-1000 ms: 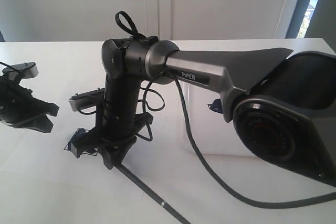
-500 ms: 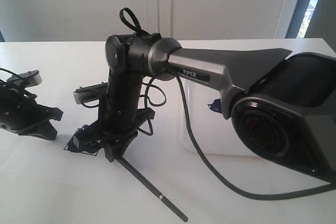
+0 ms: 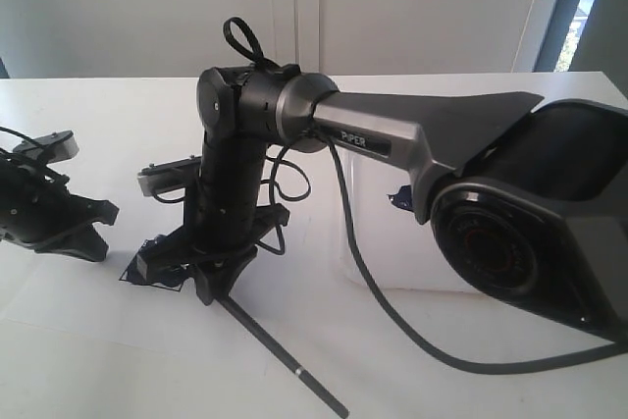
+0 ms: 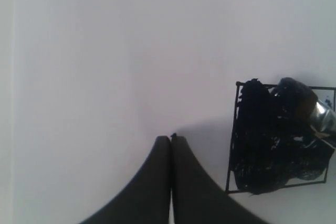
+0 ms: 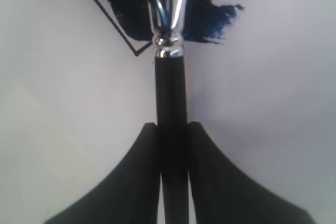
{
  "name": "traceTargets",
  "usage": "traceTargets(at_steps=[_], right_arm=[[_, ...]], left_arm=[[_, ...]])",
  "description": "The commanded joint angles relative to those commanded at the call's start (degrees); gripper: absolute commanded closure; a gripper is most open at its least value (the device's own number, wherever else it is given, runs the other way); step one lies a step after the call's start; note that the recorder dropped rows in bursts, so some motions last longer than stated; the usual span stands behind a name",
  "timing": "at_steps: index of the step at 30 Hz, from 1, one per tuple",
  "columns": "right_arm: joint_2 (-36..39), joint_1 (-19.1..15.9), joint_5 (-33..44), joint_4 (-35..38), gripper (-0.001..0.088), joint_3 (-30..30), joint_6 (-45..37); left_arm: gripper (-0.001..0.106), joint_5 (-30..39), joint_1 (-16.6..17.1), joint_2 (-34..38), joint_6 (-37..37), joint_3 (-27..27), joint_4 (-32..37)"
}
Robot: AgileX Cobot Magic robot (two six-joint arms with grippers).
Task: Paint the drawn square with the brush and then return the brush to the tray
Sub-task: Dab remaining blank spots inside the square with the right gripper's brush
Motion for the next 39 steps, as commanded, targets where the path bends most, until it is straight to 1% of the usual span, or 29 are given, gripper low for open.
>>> traceTargets(at_steps=[24, 33, 39], right_arm=[[-0.4, 0.0, 0.0, 0.6, 0.0868, 0.2, 1.3], [-1.1, 0.2, 0.0, 0.5, 0.0868, 0.2, 1.3], [-1.2, 0.8, 0.0, 0.3, 0.0868, 0.3, 1.3]], left_arm=[[0.105, -0.4, 0.0, 0.0, -0.2, 0.0, -0.1], [0.105, 0.7, 0.0, 3.2, -1.3, 0.0, -0.1], [0.105, 0.6, 0.0, 3.4, -1.3, 0.0, -0.2]])
